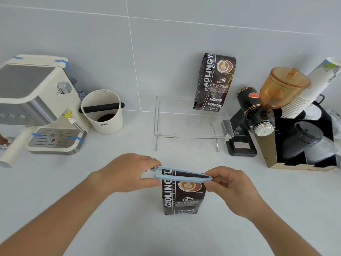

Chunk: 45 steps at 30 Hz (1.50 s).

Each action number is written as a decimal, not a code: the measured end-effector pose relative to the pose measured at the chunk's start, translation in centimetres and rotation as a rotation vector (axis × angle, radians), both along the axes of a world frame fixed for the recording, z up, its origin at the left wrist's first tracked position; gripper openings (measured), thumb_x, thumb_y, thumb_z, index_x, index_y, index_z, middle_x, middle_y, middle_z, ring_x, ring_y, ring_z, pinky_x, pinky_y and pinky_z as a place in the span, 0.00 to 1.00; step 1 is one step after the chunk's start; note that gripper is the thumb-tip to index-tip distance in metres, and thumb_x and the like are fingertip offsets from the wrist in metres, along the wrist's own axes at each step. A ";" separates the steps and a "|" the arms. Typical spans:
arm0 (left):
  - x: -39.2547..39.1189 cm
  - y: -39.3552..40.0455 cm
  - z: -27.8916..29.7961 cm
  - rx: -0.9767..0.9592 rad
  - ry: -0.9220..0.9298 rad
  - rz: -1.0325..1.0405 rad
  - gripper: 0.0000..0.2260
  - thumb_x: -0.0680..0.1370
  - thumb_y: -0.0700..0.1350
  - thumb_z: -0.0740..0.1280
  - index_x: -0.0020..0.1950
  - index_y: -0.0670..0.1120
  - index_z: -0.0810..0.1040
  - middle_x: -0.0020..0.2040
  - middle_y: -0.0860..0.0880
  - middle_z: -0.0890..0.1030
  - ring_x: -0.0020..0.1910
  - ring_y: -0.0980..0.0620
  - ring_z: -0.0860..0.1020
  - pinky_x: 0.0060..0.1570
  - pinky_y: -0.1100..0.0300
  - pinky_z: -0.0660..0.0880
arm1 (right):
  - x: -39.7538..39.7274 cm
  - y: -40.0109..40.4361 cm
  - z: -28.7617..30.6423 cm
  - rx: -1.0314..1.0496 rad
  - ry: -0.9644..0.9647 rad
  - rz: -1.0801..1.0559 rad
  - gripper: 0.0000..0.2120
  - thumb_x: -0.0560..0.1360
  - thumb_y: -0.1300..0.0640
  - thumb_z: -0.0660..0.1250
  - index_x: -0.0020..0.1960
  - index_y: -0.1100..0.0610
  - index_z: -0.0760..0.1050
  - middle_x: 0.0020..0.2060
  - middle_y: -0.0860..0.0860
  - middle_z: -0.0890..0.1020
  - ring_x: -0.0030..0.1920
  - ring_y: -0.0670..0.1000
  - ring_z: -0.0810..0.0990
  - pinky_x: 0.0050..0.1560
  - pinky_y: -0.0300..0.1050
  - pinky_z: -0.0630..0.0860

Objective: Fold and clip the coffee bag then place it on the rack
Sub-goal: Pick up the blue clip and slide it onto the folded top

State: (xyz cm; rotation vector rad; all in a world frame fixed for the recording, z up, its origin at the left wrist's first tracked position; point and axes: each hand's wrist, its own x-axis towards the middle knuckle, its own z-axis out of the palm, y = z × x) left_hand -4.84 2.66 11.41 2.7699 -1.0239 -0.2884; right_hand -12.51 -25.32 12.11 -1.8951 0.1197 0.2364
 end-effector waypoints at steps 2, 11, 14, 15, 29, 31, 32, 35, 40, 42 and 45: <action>0.7 -0.1 0.2 0.050 -0.028 -0.075 0.34 0.67 0.73 0.43 0.59 0.55 0.73 0.50 0.55 0.80 0.45 0.50 0.77 0.45 0.57 0.72 | 0.0 0.1 0.0 -0.003 -0.004 -0.004 0.11 0.72 0.69 0.72 0.42 0.53 0.83 0.36 0.59 0.86 0.31 0.42 0.81 0.34 0.29 0.74; 1.5 -0.5 0.3 0.105 -0.052 -0.206 0.29 0.68 0.69 0.37 0.42 0.51 0.68 0.37 0.54 0.73 0.39 0.47 0.75 0.42 0.54 0.72 | 0.0 -0.3 -0.6 -0.202 -0.125 0.062 0.14 0.73 0.62 0.72 0.43 0.41 0.80 0.39 0.43 0.85 0.38 0.45 0.82 0.39 0.33 0.77; 1.5 -0.4 -0.2 0.059 -0.024 -0.192 0.29 0.69 0.70 0.38 0.40 0.51 0.68 0.35 0.55 0.69 0.37 0.49 0.74 0.39 0.54 0.71 | 0.3 -0.5 -0.8 -0.281 -0.186 0.100 0.09 0.74 0.62 0.71 0.47 0.49 0.83 0.36 0.45 0.83 0.39 0.41 0.79 0.37 0.26 0.71; 1.6 -0.3 -0.5 0.041 -0.023 -0.185 0.29 0.69 0.70 0.38 0.40 0.50 0.69 0.34 0.55 0.69 0.36 0.49 0.73 0.37 0.57 0.70 | 0.4 -0.6 -0.9 -0.304 -0.208 0.113 0.08 0.74 0.62 0.71 0.49 0.52 0.84 0.36 0.45 0.82 0.40 0.42 0.78 0.36 0.25 0.70; 1.2 -0.5 -1.0 -0.072 0.085 -0.018 0.20 0.74 0.66 0.52 0.37 0.51 0.68 0.32 0.53 0.72 0.31 0.56 0.67 0.30 0.64 0.61 | 0.6 -0.6 -2.4 -0.321 -0.322 0.065 0.06 0.73 0.63 0.72 0.49 0.56 0.83 0.35 0.42 0.80 0.40 0.37 0.79 0.32 0.25 0.70; 0.9 -0.4 -1.5 -0.187 0.140 0.057 0.16 0.74 0.64 0.55 0.38 0.54 0.71 0.33 0.53 0.74 0.33 0.55 0.71 0.32 0.62 0.67 | 0.7 -0.8 -2.7 -0.270 -0.278 0.040 0.09 0.73 0.62 0.72 0.50 0.49 0.82 0.38 0.44 0.81 0.41 0.39 0.80 0.32 0.27 0.71; 0.7 -0.4 -1.8 -0.269 0.195 0.105 0.14 0.75 0.62 0.58 0.40 0.54 0.74 0.34 0.53 0.76 0.35 0.55 0.74 0.32 0.61 0.69 | 0.8 -0.9 -2.8 -0.238 -0.259 0.031 0.11 0.73 0.61 0.72 0.50 0.46 0.81 0.42 0.42 0.81 0.41 0.40 0.80 0.33 0.28 0.72; -0.4 -1.0 -2.6 -0.550 0.395 0.253 0.04 0.76 0.49 0.67 0.44 0.52 0.79 0.37 0.50 0.79 0.39 0.54 0.79 0.29 0.69 0.67 | 1.0 -1.0 -3.6 -0.163 -0.209 -0.008 0.17 0.72 0.62 0.73 0.51 0.40 0.79 0.44 0.41 0.81 0.41 0.42 0.81 0.40 0.31 0.76; -2.2 -2.5 -5.1 -0.987 0.716 0.456 0.11 0.73 0.32 0.70 0.52 0.45 0.80 0.47 0.49 0.86 0.50 0.53 0.84 0.49 0.65 0.78 | 0.8 -1.3 -6.6 -0.040 0.015 -0.010 0.20 0.72 0.61 0.73 0.56 0.39 0.80 0.50 0.43 0.85 0.48 0.44 0.84 0.48 0.42 0.80; -2.8 -3.1 -6.3 -1.100 0.739 0.513 0.17 0.72 0.28 0.70 0.55 0.47 0.80 0.51 0.54 0.86 0.56 0.53 0.82 0.50 0.63 0.79 | 0.4 -1.0 -7.8 -0.016 0.054 0.027 0.21 0.73 0.62 0.72 0.58 0.39 0.79 0.54 0.42 0.85 0.53 0.45 0.84 0.52 0.44 0.80; -3.8 -3.7 -8.2 -1.206 0.722 0.595 0.24 0.69 0.33 0.73 0.60 0.53 0.77 0.58 0.57 0.83 0.61 0.55 0.79 0.53 0.62 0.78 | -0.2 -0.5 -9.1 0.023 0.074 0.014 0.21 0.74 0.64 0.70 0.61 0.43 0.79 0.55 0.41 0.85 0.55 0.44 0.84 0.49 0.37 0.79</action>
